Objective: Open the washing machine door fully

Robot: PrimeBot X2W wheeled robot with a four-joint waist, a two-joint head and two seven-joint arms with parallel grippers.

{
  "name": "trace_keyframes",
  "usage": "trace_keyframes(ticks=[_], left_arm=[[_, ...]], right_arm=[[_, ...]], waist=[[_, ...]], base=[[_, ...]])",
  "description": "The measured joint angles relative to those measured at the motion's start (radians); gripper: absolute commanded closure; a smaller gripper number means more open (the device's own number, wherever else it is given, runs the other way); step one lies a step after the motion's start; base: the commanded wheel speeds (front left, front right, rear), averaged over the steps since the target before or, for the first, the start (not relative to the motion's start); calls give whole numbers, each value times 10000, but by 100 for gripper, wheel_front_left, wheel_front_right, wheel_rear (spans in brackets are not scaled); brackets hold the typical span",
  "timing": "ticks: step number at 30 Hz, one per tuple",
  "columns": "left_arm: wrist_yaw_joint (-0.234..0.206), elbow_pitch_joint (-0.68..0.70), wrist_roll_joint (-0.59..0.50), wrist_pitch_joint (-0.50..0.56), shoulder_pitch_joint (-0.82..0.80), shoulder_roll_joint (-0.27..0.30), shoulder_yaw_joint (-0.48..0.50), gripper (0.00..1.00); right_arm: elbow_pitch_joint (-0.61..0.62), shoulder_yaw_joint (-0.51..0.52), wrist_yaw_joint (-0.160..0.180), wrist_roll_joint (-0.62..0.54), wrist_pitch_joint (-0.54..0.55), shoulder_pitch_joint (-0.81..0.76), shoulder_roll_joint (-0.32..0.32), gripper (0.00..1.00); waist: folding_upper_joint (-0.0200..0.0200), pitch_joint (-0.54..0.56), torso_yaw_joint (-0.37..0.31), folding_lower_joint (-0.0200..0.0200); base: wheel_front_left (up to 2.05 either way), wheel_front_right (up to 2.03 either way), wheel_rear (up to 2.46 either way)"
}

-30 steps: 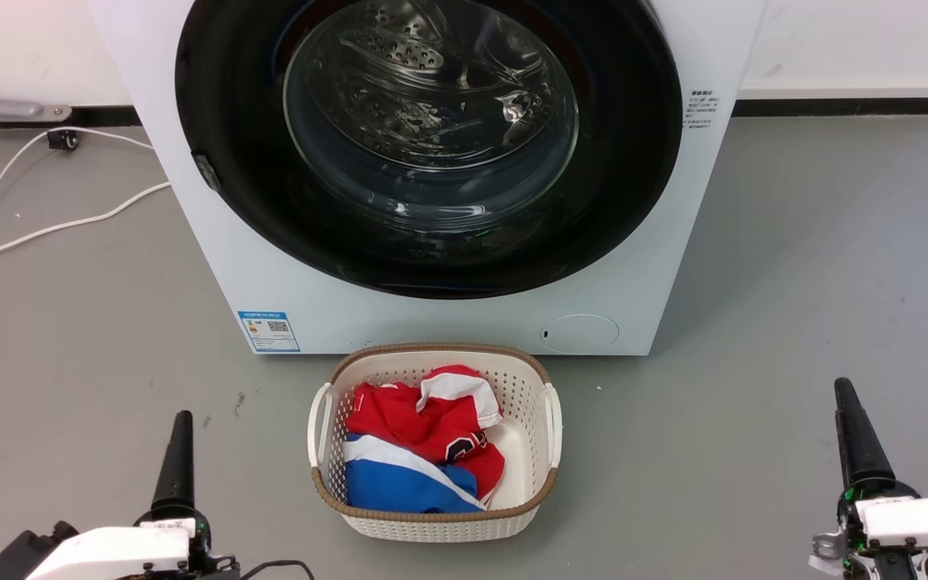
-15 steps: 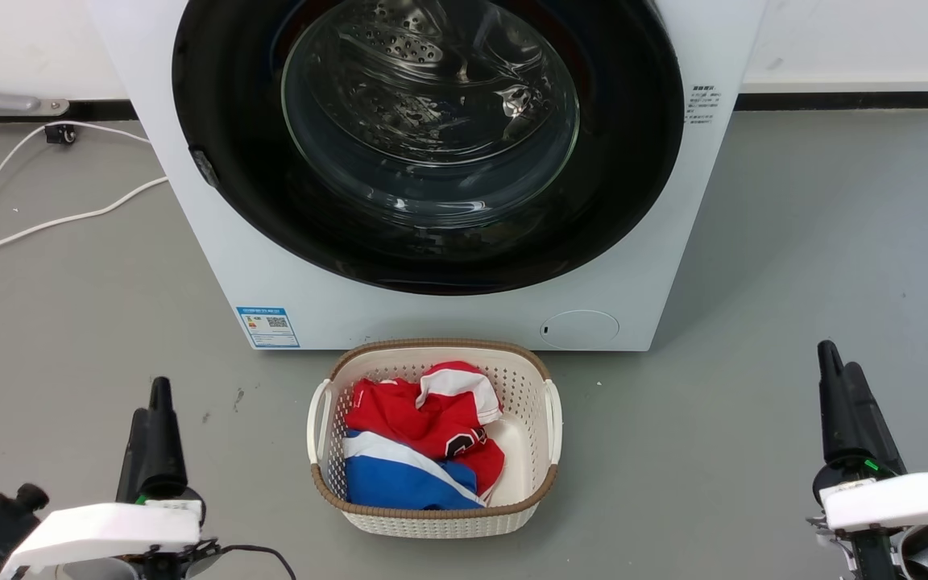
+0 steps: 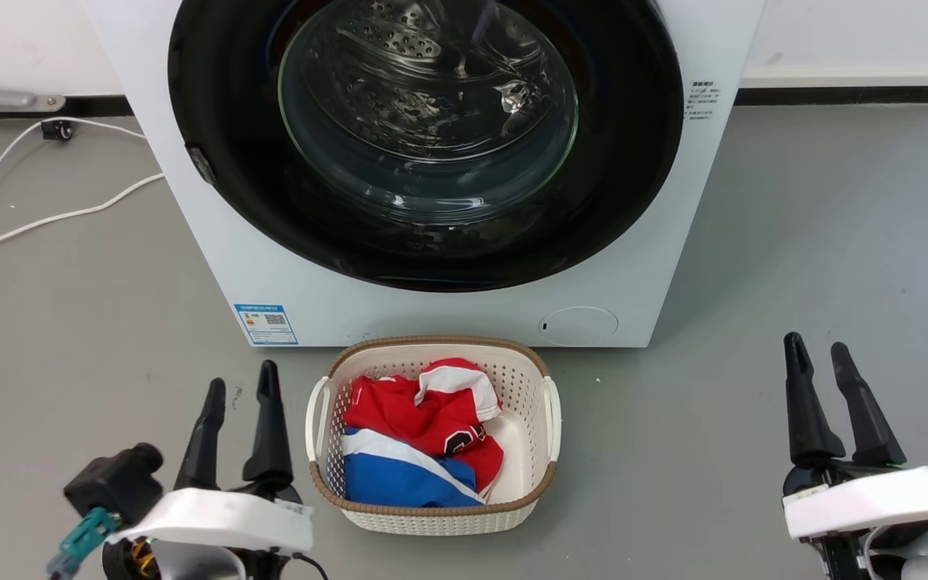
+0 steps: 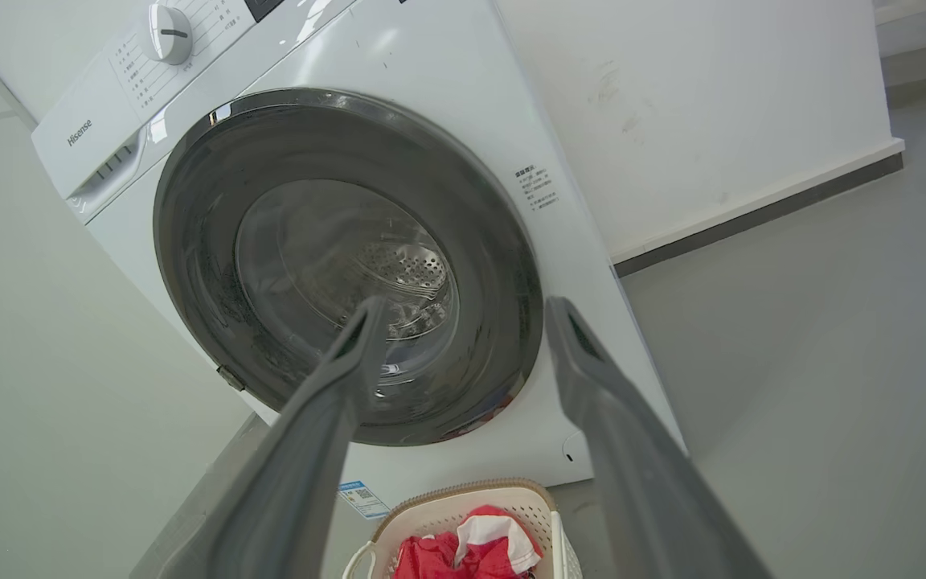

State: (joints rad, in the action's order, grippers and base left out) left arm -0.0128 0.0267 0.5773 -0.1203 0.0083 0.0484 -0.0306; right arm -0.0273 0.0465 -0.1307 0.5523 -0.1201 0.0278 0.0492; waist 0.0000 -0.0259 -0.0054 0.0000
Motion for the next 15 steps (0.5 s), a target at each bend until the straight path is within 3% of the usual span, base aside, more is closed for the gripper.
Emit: trace_keyframes(ticks=[10,15], left_arm=[[-1419,174,-1398,-261,-54,711,-1440,0],[-1841,343,-1785,-416,-142,1076,-2082,0]], right_arm=[[203,-132,0,-1555,-272,-72,0,0],[272,-205,-2,-2226,-393,-81,0,0]], waist=[[0,-99,-46,0],[0,-113,-52,0]], base=[[0,0,0],[0,0,0]])
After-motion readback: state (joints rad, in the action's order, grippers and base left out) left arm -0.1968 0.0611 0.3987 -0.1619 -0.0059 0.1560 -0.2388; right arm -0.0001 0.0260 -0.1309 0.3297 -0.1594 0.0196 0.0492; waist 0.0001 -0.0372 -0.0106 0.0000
